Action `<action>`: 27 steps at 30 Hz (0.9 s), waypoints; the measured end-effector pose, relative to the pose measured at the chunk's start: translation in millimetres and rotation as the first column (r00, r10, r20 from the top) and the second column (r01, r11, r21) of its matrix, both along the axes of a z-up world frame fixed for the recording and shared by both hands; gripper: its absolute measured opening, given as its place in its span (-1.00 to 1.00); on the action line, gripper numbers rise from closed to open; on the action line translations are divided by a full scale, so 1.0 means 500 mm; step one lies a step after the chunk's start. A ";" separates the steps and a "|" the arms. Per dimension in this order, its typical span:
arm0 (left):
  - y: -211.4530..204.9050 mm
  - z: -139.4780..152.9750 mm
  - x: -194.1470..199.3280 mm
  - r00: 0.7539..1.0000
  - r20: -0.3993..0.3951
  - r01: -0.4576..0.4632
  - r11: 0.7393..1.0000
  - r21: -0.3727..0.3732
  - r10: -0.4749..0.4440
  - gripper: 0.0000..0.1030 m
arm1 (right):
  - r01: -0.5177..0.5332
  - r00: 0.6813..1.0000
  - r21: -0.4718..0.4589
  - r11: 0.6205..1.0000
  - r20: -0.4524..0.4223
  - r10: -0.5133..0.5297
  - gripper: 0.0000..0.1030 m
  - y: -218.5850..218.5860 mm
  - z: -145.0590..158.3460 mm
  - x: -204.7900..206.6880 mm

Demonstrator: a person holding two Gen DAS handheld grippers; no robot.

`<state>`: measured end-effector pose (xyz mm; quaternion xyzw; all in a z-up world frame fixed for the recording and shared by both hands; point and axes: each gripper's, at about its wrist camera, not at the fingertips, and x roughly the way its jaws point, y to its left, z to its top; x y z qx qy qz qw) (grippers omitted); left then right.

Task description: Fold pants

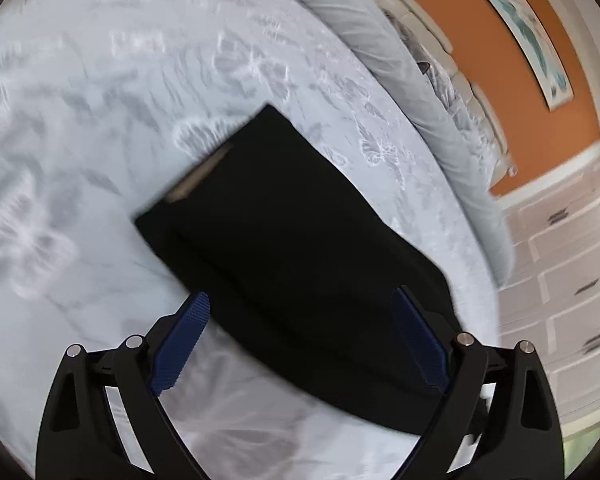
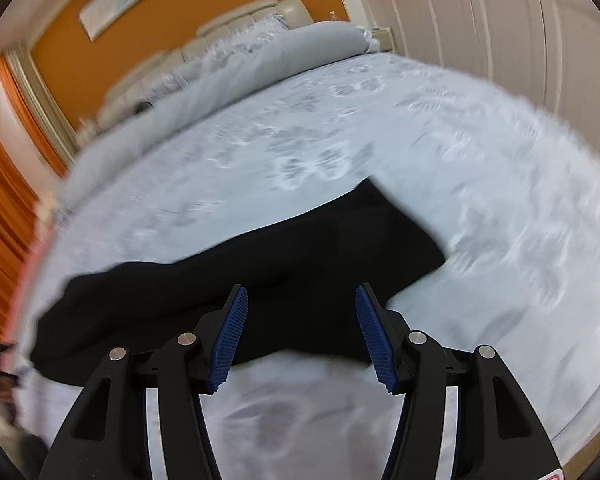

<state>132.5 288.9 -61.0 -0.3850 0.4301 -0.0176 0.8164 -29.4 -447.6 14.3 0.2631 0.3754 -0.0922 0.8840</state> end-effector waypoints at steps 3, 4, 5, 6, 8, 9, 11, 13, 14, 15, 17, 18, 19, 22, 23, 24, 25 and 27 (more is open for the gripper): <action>-0.010 -0.039 0.027 0.999 -0.049 -0.022 0.997 -0.077 0.019 0.74 | -0.016 1.000 0.081 0.997 0.001 0.016 0.08 0.016 -0.014 0.012; -0.015 -0.049 0.036 0.998 -0.064 -0.035 0.994 -0.099 0.028 0.72 | -0.022 1.000 0.111 0.994 -0.001 0.023 0.08 0.021 -0.021 0.023; -0.019 -0.054 0.041 0.997 -0.071 -0.039 0.993 -0.109 0.031 0.70 | -0.028 1.000 0.141 0.990 0.001 0.029 0.08 0.027 -0.026 0.034; -0.022 -0.058 0.040 0.997 -0.073 -0.043 0.993 -0.106 0.035 0.68 | -0.033 0.999 0.177 0.984 0.006 0.033 0.08 0.031 -0.031 0.050; -0.038 -0.052 0.045 0.998 -0.066 -0.028 0.996 -0.084 0.022 0.66 | -0.042 0.999 0.239 0.970 0.027 0.037 0.08 0.036 -0.037 0.082; -0.031 -0.055 0.043 0.998 -0.067 -0.022 0.997 -0.077 0.017 0.66 | -0.044 0.999 0.270 0.962 0.032 0.036 0.09 0.037 -0.041 0.099; -0.032 -0.061 0.046 0.997 -0.077 -0.016 0.998 -0.066 0.011 0.66 | -0.020 1.000 0.333 0.943 0.009 0.018 0.28 0.037 -0.058 0.151; -0.027 -0.067 0.051 0.996 -0.084 -0.017 0.997 -0.069 0.011 0.66 | 0.035 0.997 0.319 0.947 -0.076 -0.011 0.30 0.035 -0.084 0.205; -0.026 -0.068 0.052 0.996 -0.087 -0.019 0.997 -0.070 0.013 0.65 | 0.057 0.994 0.296 0.953 -0.109 -0.026 0.19 0.037 -0.097 0.232; -0.028 -0.068 0.059 0.996 -0.090 -0.022 0.998 -0.063 0.017 0.57 | 0.063 0.993 0.239 0.969 -0.113 -0.036 -0.67 0.041 -0.093 0.252; -0.027 -0.066 0.063 0.994 -0.104 -0.021 0.999 -0.028 0.017 0.32 | 0.033 0.998 0.206 0.978 -0.063 -0.020 -0.99 0.044 -0.060 0.272; -0.027 -0.065 0.066 0.994 -0.109 -0.010 1.000 -0.017 0.008 0.24 | 0.013 1.000 0.201 0.979 0.017 -0.017 -0.99 0.045 -0.026 0.266; -0.021 -0.065 0.064 0.994 -0.108 -0.002 1.000 -0.018 0.000 0.23 | -0.031 0.989 0.173 0.984 0.146 0.005 -0.99 0.048 0.033 0.244; -0.007 -0.069 0.057 0.995 -0.098 0.020 0.999 -0.038 -0.024 0.23 | -0.062 0.957 0.099 0.993 0.287 0.031 -0.99 0.036 0.122 0.165; -0.006 -0.072 0.055 0.995 -0.092 0.025 0.999 -0.042 -0.029 0.24 | -0.043 0.964 0.092 0.995 0.266 0.017 -0.98 0.021 0.117 0.147; -0.005 -0.074 0.052 0.996 -0.088 0.025 0.999 -0.042 -0.029 0.25 | 0.004 0.983 0.082 0.997 0.185 -0.019 -0.92 -0.001 0.086 0.128; -0.007 -0.075 0.052 0.996 -0.082 0.023 0.999 -0.035 -0.026 0.26 | 0.033 0.993 0.080 0.996 0.113 -0.042 -0.80 -0.012 0.059 0.121; -0.009 -0.076 0.047 0.997 -0.074 0.020 0.999 -0.025 -0.022 0.35 | 0.079 0.997 0.125 0.989 -0.011 -0.078 -0.80 -0.022 0.004 0.107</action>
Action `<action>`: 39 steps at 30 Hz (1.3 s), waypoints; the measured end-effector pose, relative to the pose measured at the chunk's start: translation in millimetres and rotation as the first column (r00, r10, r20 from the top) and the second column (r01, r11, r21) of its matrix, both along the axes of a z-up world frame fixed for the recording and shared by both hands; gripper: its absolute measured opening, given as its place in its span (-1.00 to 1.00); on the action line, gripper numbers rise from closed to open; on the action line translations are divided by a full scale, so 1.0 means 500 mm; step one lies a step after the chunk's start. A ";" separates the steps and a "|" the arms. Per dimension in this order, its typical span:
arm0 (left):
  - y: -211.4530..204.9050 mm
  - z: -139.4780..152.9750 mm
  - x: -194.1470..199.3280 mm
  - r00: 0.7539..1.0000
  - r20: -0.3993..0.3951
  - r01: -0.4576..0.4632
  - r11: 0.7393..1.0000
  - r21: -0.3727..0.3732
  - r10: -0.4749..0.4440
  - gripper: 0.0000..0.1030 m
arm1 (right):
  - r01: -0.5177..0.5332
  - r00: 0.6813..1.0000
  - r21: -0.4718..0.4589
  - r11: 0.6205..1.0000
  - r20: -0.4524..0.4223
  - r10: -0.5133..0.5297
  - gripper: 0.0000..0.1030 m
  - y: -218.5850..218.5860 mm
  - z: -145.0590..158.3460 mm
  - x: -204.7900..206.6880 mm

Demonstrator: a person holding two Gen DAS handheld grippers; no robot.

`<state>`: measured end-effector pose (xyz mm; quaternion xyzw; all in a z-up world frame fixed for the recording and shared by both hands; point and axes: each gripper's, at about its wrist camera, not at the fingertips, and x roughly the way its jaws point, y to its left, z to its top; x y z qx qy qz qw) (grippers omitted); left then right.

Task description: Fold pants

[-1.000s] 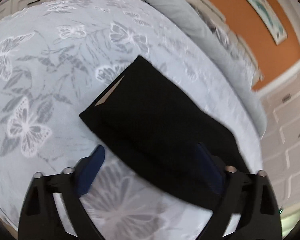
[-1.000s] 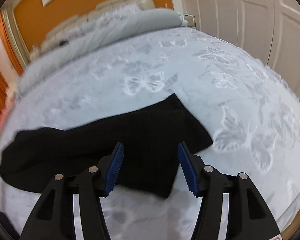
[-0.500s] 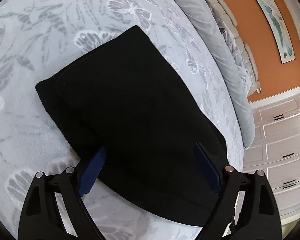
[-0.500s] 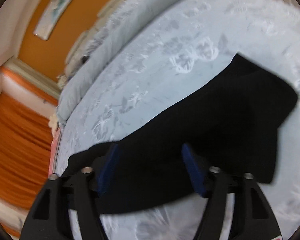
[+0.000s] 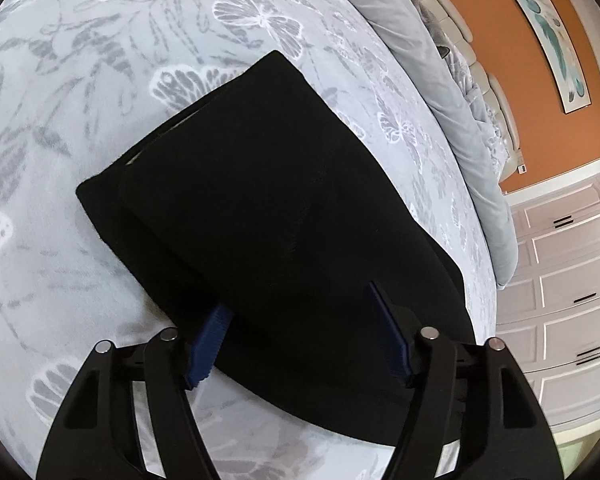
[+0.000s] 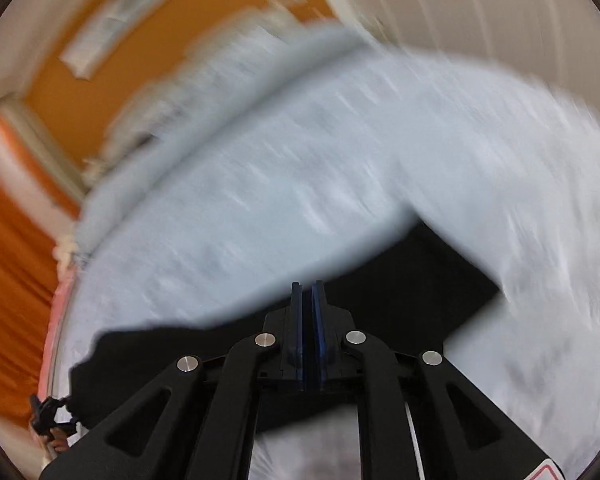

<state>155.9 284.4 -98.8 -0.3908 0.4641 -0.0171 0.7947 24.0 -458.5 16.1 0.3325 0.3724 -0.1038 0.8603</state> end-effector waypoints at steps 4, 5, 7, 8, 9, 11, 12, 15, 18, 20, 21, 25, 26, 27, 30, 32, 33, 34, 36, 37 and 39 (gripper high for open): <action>-0.015 0.004 0.008 1.000 -0.001 -0.007 1.000 0.018 0.007 0.47 | 0.008 0.999 0.103 0.995 -0.053 -0.003 0.10 0.048 -0.026 0.018; -0.016 0.006 0.009 1.000 -0.004 -0.004 1.000 0.020 0.004 0.49 | 0.021 0.998 0.136 0.991 -0.068 -0.012 0.28 0.054 -0.026 0.032; -0.016 0.006 0.010 1.000 -0.010 0.001 1.000 0.018 0.000 0.50 | 0.048 0.995 0.192 0.980 -0.097 -0.030 0.33 0.062 -0.033 0.069; -0.014 0.005 0.011 1.000 -0.013 0.001 1.000 0.014 -0.001 0.50 | 0.070 0.991 0.212 0.975 -0.126 -0.044 0.33 0.065 -0.036 0.088; -0.012 0.004 0.011 1.000 -0.013 0.000 1.000 0.008 0.000 0.50 | 0.099 0.985 0.239 0.966 -0.164 -0.060 0.33 0.066 -0.047 0.107; -0.008 0.002 0.010 1.000 -0.013 -0.002 1.000 -0.005 0.002 0.51 | 0.173 0.950 0.284 0.943 -0.299 -0.084 0.33 0.070 -0.088 0.155; -0.007 0.001 0.010 1.000 -0.012 -0.001 1.000 -0.009 0.001 0.52 | 0.187 0.938 0.279 0.942 -0.336 -0.086 0.33 0.077 -0.100 0.169; -0.005 -0.001 0.009 1.000 -0.011 0.006 1.000 -0.016 -0.006 0.54 | 0.237 0.920 0.173 0.956 -0.356 -0.164 -0.44 0.083 -0.115 0.208; 0.001 -0.001 0.010 1.000 -0.014 0.014 0.999 -0.032 -0.014 0.54 | 0.093 0.996 0.198 0.976 -0.035 -0.088 -0.82 0.089 -0.023 0.200; 0.007 -0.001 0.008 1.000 -0.013 0.024 0.999 -0.047 -0.025 0.54 | 0.007 0.992 0.136 0.991 0.127 -0.024 -0.83 0.101 0.042 0.154; 0.009 -0.002 0.008 0.999 -0.011 0.029 0.998 -0.052 -0.030 0.54 | -0.025 0.985 0.101 0.995 0.171 0.008 -0.84 0.104 0.059 0.127; 0.013 -0.008 0.001 0.999 0.002 0.037 0.998 -0.052 -0.037 0.54 | -0.033 0.999 0.127 0.991 0.020 0.031 -0.45 0.047 -0.067 0.050; 0.011 -0.007 -0.001 0.999 0.004 0.034 0.998 -0.046 -0.034 0.54 | -0.001 0.997 0.139 0.990 -0.071 0.011 -0.40 0.030 -0.118 0.034; 0.010 -0.006 -0.003 0.999 0.003 0.032 0.999 -0.041 -0.032 0.54 | 0.023 0.993 0.164 0.986 -0.117 -0.004 -0.49 0.019 -0.150 0.017; 0.008 -0.002 -0.005 0.999 -0.011 0.029 0.999 -0.039 -0.030 0.54 | 0.063 0.998 0.179 0.982 -0.019 -0.060 0.00 0.013 -0.138 -0.049; 0.009 -0.002 -0.006 1.000 -0.017 0.021 0.999 -0.049 -0.022 0.54 | 0.080 0.996 0.129 0.988 0.035 -0.085 0.36 0.017 -0.106 -0.063; 0.010 -0.003 -0.006 1.000 -0.019 0.015 0.998 -0.054 -0.016 0.54 | 0.070 0.996 0.109 0.992 0.040 -0.075 0.36 0.015 -0.094 -0.053; 0.011 -0.003 -0.007 1.000 -0.020 0.007 0.998 -0.056 -0.008 0.55 | 0.067 0.997 0.105 0.992 0.038 -0.072 0.36 0.010 -0.091 -0.044; 0.006 -0.001 -0.007 1.000 -0.020 -0.003 0.999 -0.049 0.002 0.56 | 0.107 0.994 0.106 0.989 0.004 -0.108 0.36 -0.008 -0.094 -0.013; 0.003 0.000 -0.008 1.000 -0.020 -0.004 0.999 -0.038 0.003 0.56 | 0.132 0.991 0.107 0.985 -0.022 -0.130 0.36 -0.022 -0.104 0.002; -0.001 0.001 -0.006 1.000 -0.024 -0.001 1.000 -0.023 0.001 0.57 | 0.181 0.982 0.110 0.977 -0.077 -0.173 0.35 -0.034 -0.121 0.020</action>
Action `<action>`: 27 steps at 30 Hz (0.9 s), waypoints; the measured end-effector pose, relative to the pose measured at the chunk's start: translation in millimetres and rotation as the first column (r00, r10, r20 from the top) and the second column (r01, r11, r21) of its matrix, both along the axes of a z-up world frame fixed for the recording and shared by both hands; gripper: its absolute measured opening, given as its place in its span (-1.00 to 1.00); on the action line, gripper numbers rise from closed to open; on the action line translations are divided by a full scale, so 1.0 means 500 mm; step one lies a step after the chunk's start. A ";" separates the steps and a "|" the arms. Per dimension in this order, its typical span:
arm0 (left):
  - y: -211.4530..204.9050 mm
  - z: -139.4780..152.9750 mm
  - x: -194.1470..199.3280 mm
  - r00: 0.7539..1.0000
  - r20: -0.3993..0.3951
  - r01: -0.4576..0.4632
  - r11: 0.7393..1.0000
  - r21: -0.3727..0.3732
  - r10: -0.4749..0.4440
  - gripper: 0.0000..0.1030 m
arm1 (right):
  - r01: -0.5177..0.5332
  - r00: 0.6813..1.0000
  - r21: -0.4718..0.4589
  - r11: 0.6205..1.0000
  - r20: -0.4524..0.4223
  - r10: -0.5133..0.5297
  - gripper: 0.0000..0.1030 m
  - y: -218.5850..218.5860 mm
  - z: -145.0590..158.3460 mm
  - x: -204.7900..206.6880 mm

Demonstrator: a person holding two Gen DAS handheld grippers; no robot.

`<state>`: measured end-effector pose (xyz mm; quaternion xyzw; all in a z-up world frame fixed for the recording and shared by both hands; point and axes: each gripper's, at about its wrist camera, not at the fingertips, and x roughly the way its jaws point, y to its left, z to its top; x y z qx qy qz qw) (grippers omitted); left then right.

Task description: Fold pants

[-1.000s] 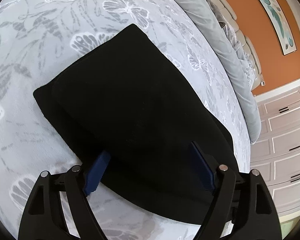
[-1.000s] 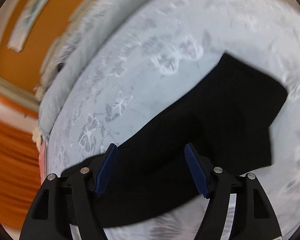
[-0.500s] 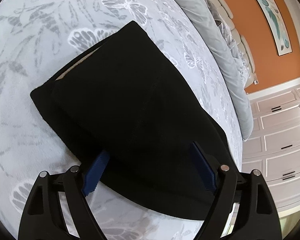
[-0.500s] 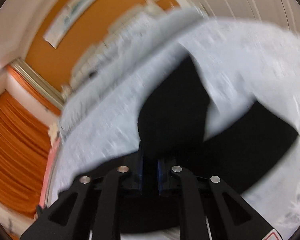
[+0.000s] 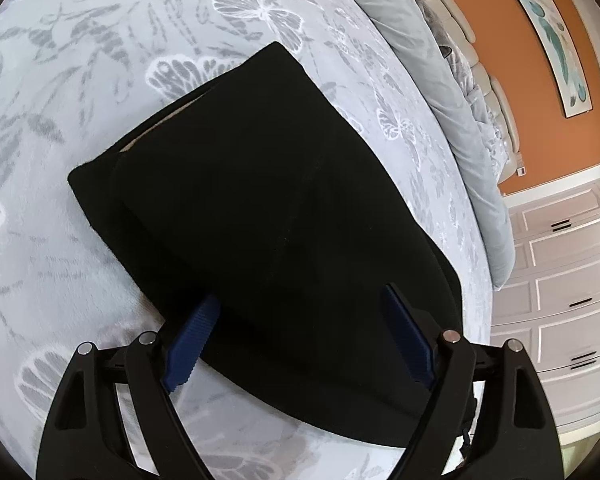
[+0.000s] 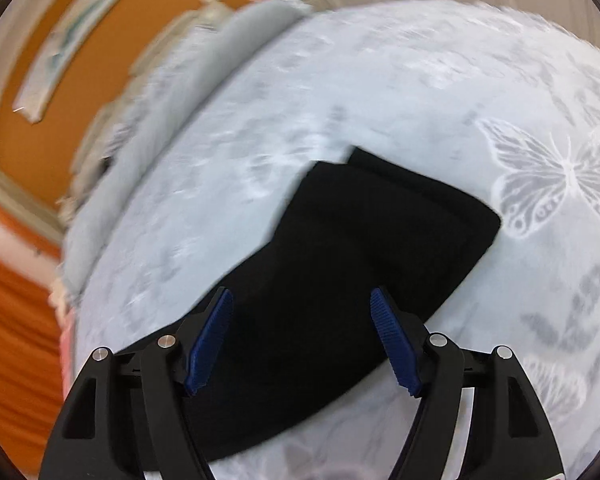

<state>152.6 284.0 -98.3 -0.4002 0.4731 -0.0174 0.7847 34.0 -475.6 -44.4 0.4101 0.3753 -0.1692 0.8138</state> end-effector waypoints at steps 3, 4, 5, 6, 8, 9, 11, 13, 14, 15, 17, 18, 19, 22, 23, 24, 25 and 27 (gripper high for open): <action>0.001 0.003 0.004 1.000 -0.016 -0.008 1.000 -0.006 0.008 0.56 | 0.029 0.999 0.006 1.000 0.024 -0.029 0.30 -0.012 -0.001 -0.003; 0.002 0.003 0.006 1.000 -0.020 -0.014 1.000 -0.016 0.014 0.56 | 0.030 0.999 0.000 1.000 0.033 -0.030 0.29 -0.009 0.006 -0.003; 0.007 0.002 0.006 0.999 -0.023 -0.023 0.999 -0.033 0.022 0.56 | 0.045 0.998 -0.011 0.999 0.054 -0.045 0.29 -0.015 0.019 -0.015; 0.012 0.000 0.006 0.999 -0.026 -0.027 0.998 -0.048 0.025 0.56 | 0.077 0.994 -0.037 0.996 0.084 -0.074 0.30 -0.027 0.037 -0.036; 0.019 -0.004 0.005 0.999 -0.027 -0.029 0.997 -0.070 0.028 0.56 | 0.090 0.993 -0.091 0.992 0.082 -0.082 0.31 -0.052 0.056 -0.039; 0.020 -0.006 0.004 0.999 -0.026 -0.028 0.997 -0.072 0.027 0.56 | 0.070 0.997 -0.128 0.989 0.045 -0.065 0.31 -0.063 0.059 -0.033; 0.018 -0.006 0.003 0.999 -0.023 -0.023 0.998 -0.057 0.022 0.56 | 0.016 1.000 -0.153 0.988 0.011 -0.015 0.31 -0.074 0.059 -0.014; 0.011 -0.004 0.002 1.000 -0.021 -0.020 0.999 -0.033 0.019 0.56 | -0.059 0.998 -0.189 0.980 -0.011 0.058 0.30 -0.076 0.060 0.019; 0.006 -0.003 0.002 1.000 -0.020 -0.017 1.000 -0.015 0.017 0.56 | -0.103 0.995 -0.203 0.974 -0.028 0.100 0.30 -0.070 0.060 0.037; 0.000 0.001 0.004 1.000 -0.021 -0.015 1.000 0.000 0.015 0.56 | -0.166 0.985 -0.223 0.960 -0.073 0.154 0.30 -0.061 0.052 0.064; -0.006 0.003 0.006 1.000 -0.026 -0.007 1.000 0.026 0.008 0.57 | -0.232 0.968 -0.265 0.936 -0.155 0.196 0.04 -0.046 0.036 0.104; -0.008 0.004 0.008 1.000 -0.030 -0.006 0.999 0.033 0.007 0.57 | -0.267 0.956 -0.277 0.923 -0.196 0.217 -1.00 -0.041 0.029 0.118; -0.008 0.003 0.008 0.999 -0.034 -0.009 0.999 0.032 0.010 0.57 | -0.293 0.947 -0.255 0.921 -0.213 0.242 -1.00 -0.037 0.028 0.124; -0.002 0.003 0.007 0.999 -0.039 -0.016 1.000 0.019 0.017 0.57 | -0.223 0.973 -0.381 0.897 -0.029 0.229 -1.00 -0.017 0.134 0.069; -0.002 0.003 0.007 0.999 -0.040 -0.017 1.000 0.017 0.017 0.57 | -0.179 0.978 -0.387 0.905 0.028 0.206 -1.00 -0.030 0.159 0.044; -0.002 0.002 0.007 0.999 -0.040 -0.017 1.000 0.019 0.018 0.57 | -0.147 0.984 -0.389 0.910 0.035 0.174 -1.00 -0.053 0.166 0.026; -0.001 0.001 0.007 0.999 -0.040 -0.016 1.000 0.022 0.017 0.58 | -0.119 0.993 -0.411 0.904 -0.039 0.114 -0.99 -0.085 0.144 0.022; -0.005 0.004 0.007 0.999 -0.030 -0.012 0.999 0.032 0.013 0.64 | -0.159 0.981 -0.369 0.916 -0.167 0.102 -0.82 -0.124 0.089 0.029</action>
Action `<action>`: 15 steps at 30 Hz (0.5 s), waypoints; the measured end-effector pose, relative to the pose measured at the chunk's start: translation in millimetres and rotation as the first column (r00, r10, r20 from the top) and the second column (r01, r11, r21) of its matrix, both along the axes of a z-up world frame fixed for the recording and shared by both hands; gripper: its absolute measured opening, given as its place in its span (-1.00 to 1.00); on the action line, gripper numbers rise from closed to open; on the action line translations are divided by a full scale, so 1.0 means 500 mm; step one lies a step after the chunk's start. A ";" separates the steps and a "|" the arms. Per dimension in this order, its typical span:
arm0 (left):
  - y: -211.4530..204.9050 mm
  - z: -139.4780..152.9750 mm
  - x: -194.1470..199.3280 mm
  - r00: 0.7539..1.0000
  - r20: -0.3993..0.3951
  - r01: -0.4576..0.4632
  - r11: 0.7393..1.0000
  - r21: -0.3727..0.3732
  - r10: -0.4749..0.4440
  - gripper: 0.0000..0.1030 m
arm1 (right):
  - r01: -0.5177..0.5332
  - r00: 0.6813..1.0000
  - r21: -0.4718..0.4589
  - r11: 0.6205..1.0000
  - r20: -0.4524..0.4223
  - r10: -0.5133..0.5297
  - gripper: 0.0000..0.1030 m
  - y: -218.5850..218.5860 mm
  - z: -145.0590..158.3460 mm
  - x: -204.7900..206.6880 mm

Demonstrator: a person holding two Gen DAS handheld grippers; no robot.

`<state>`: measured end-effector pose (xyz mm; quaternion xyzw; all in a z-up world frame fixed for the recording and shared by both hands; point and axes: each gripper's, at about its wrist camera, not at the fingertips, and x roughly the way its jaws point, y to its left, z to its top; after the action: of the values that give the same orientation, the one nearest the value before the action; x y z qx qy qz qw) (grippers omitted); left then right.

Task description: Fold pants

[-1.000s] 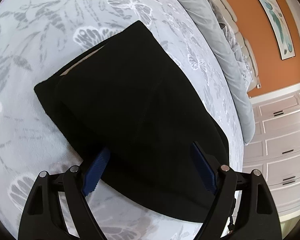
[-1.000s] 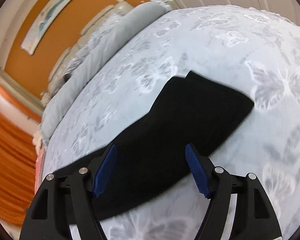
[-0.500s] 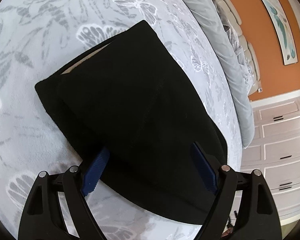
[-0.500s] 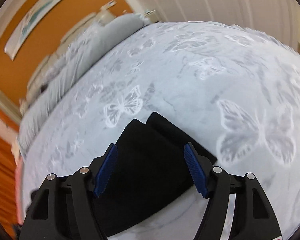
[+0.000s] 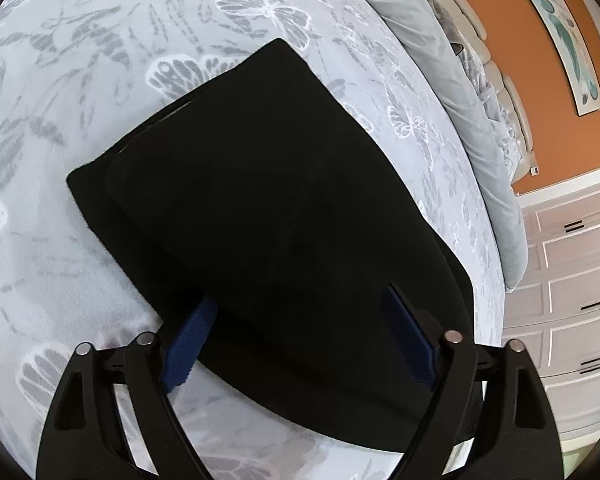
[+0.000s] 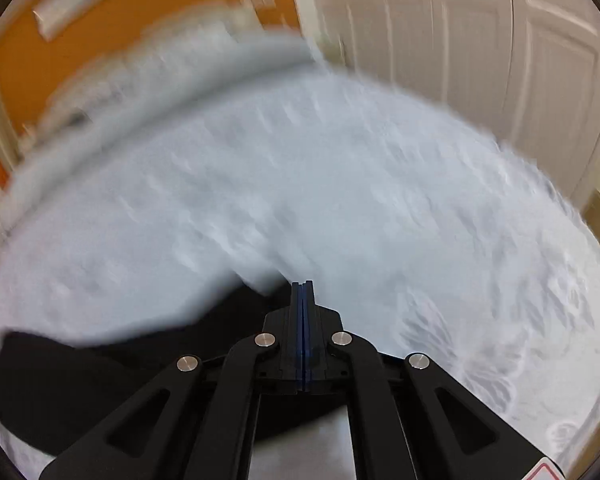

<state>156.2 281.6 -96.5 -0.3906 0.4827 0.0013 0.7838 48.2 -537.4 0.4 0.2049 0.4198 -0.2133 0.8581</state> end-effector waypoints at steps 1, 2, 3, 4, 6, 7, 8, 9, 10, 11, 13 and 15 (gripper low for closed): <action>-0.005 0.002 0.002 1.000 0.001 0.001 1.000 0.013 -0.001 0.64 | -0.015 1.000 0.043 0.999 -0.023 0.016 -0.81 -0.003 -0.016 0.002; -0.010 0.003 0.000 1.000 0.003 0.001 1.000 0.023 -0.001 0.64 | -0.045 0.999 0.046 0.998 -0.018 0.045 -0.80 0.005 -0.017 0.005; -0.012 0.004 -0.001 1.000 0.005 0.003 0.999 0.035 -0.003 0.64 | -0.094 0.996 0.029 0.995 -0.005 0.094 -0.62 0.022 -0.011 0.013; -0.015 0.005 -0.001 1.000 0.005 0.008 0.999 0.050 -0.008 0.64 | -0.152 0.988 -0.003 0.988 0.007 0.152 -0.10 0.044 -0.002 0.029; -0.021 0.006 0.000 1.000 0.003 0.014 0.997 0.072 -0.014 0.65 | -0.213 0.977 -0.060 0.975 -0.001 0.213 0.25 0.075 0.006 0.061; -0.024 0.006 0.001 1.000 0.002 0.015 0.997 0.079 -0.015 0.65 | -0.259 0.966 -0.090 0.962 -0.028 0.257 0.25 0.088 0.003 0.089; -0.026 0.006 0.001 1.000 0.003 0.015 0.996 0.086 -0.015 0.65 | -0.277 0.961 -0.107 0.955 -0.060 0.272 0.25 0.096 -0.001 0.105; -0.027 0.006 0.000 1.000 0.004 0.016 0.996 0.092 -0.016 0.66 | -0.296 0.952 -0.112 0.948 -0.112 0.284 0.24 0.098 -0.021 0.132; -0.027 0.006 0.000 1.000 0.006 0.016 0.995 0.094 -0.017 0.68 | -0.305 0.946 -0.104 0.947 -0.147 0.289 0.19 0.099 -0.032 0.144; -0.029 0.005 0.001 1.000 0.008 0.017 0.995 0.097 -0.017 0.69 | -0.304 0.939 -0.089 0.949 -0.195 0.282 0.08 0.093 -0.052 0.158; -0.030 0.005 0.001 1.000 0.011 0.019 0.995 0.101 -0.020 0.72 | -0.303 0.936 -0.041 0.952 -0.199 0.289 -0.81 0.092 -0.061 0.161; -0.031 0.004 0.001 1.000 0.013 0.023 0.994 0.105 -0.024 0.74 | -0.317 0.945 -0.068 0.946 -0.100 0.310 -0.88 0.105 -0.013 0.135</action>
<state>156.9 265.9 -94.4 -0.3434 0.4808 0.0144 0.8067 115.9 -485.0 -6.0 0.0898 0.4752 -0.1003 0.8695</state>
